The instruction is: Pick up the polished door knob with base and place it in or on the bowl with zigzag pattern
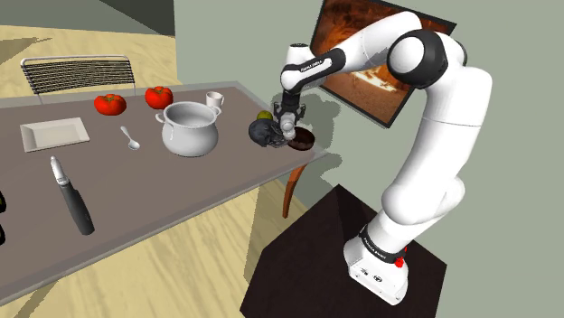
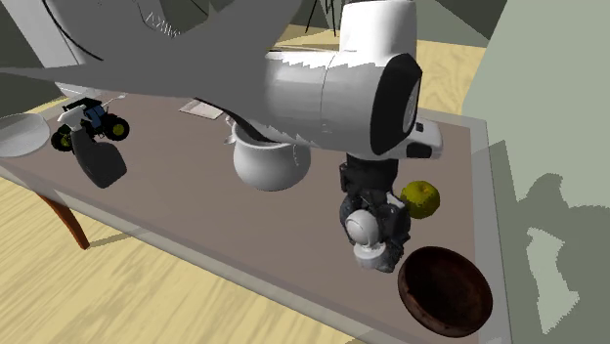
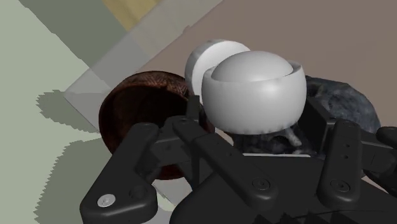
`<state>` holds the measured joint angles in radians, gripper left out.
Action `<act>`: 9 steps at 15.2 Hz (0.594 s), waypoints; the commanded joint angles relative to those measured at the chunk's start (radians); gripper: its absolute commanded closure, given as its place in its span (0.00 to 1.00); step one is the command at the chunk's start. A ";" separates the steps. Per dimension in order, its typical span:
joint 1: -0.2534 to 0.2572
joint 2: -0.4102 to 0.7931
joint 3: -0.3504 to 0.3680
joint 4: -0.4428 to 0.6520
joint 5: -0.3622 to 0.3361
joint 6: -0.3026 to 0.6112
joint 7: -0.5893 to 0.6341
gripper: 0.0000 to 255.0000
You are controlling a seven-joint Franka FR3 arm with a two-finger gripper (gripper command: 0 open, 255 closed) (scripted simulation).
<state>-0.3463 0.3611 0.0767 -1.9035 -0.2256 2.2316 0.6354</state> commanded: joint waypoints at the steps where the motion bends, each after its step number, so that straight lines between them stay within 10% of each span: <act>1: -0.028 0.021 -0.013 0.028 0.003 0.001 -0.045 1.00; 9: -0.139 0.126 -0.054 0.200 0.026 -0.040 -0.217 1.00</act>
<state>-0.4714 0.4739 0.0271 -1.7259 -0.2031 2.1971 0.4401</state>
